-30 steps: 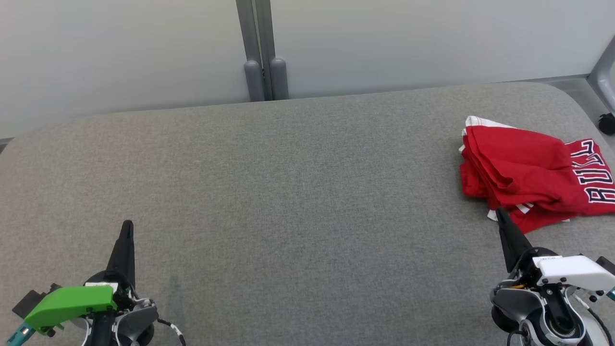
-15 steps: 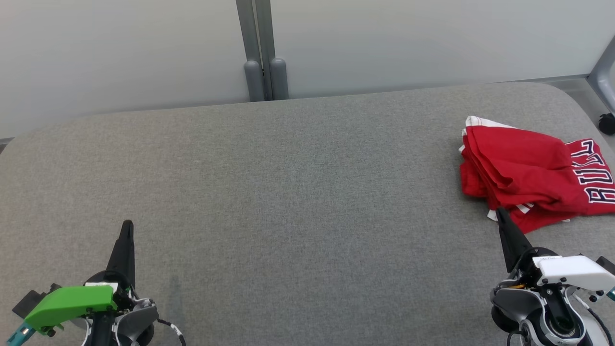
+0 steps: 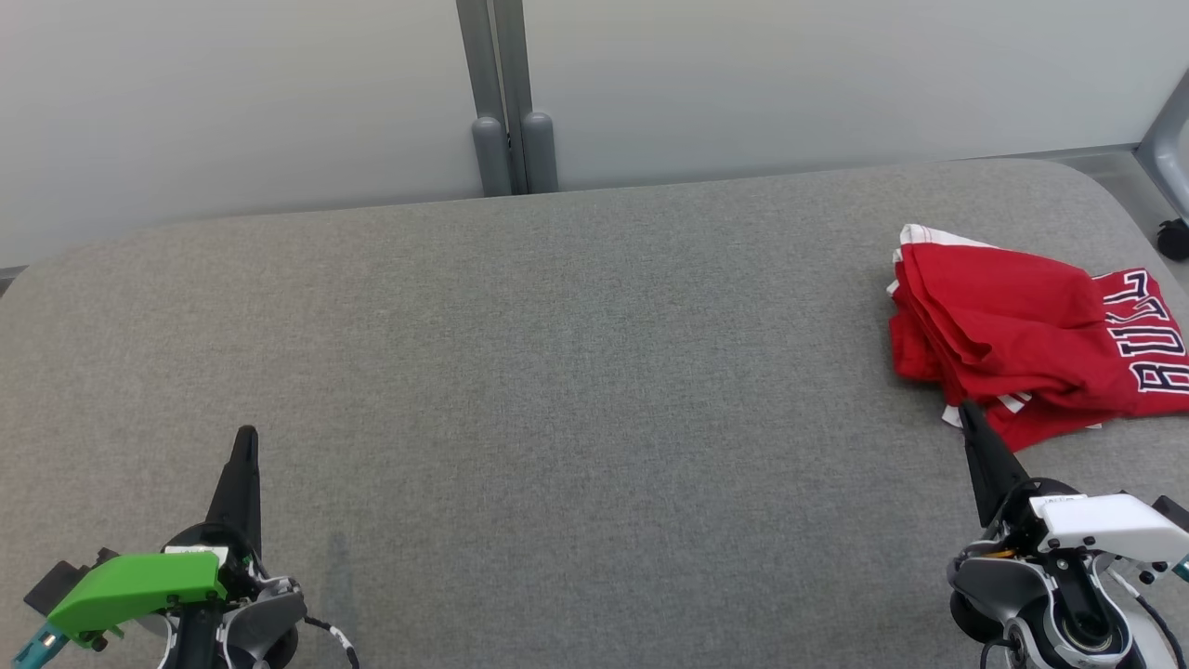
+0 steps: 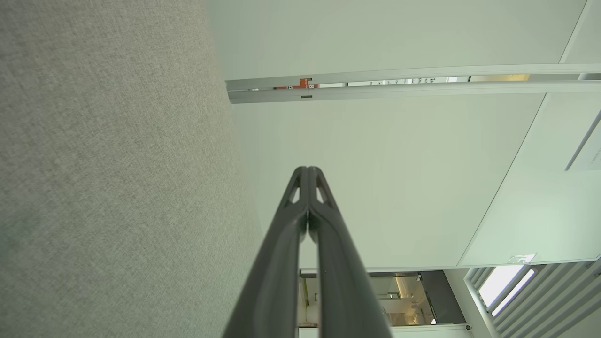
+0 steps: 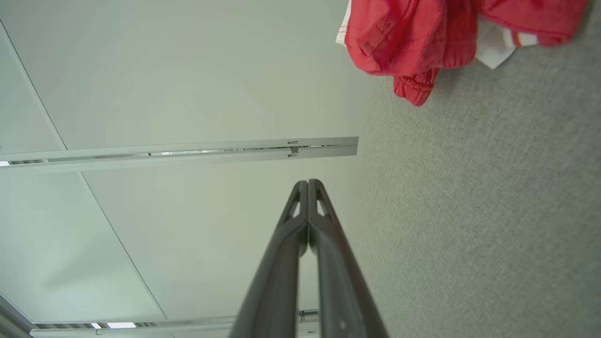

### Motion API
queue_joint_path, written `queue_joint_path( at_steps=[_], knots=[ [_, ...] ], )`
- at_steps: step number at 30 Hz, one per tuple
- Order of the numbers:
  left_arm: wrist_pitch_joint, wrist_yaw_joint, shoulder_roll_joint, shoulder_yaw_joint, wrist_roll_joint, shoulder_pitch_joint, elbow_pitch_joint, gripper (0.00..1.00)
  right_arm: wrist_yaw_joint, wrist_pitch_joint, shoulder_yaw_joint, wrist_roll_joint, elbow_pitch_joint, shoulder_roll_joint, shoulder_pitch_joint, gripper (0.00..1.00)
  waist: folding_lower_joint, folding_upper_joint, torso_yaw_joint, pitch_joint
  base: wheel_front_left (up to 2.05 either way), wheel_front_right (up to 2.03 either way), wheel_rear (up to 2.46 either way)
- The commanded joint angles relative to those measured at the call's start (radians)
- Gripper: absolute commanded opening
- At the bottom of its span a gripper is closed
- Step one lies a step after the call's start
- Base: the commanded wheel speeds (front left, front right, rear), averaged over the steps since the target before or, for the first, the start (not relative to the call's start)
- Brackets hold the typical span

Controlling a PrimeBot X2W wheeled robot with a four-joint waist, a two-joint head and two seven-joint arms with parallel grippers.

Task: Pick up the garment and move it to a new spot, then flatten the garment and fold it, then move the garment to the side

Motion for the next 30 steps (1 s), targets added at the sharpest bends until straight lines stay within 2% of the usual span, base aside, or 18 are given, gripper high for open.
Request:
queue_joint_path(
  at_steps=[1,30],
  knots=[
    [0.003,-0.007,0.001,0.002,-0.001,-0.012,0.000,0.00,0.000,0.004,-0.002,0.005,-0.004,0.000,-0.006,0.00,0.0000,0.0000,0.000,0.000,0.00,0.00,0.00],
    [0.003,-0.007,0.001,0.002,-0.001,-0.012,0.000,0.00,0.000,0.004,-0.002,0.005,-0.004,-0.001,-0.006,0.00,0.0000,0.0000,0.000,0.000,0.00,0.00,0.00]
  ],
)
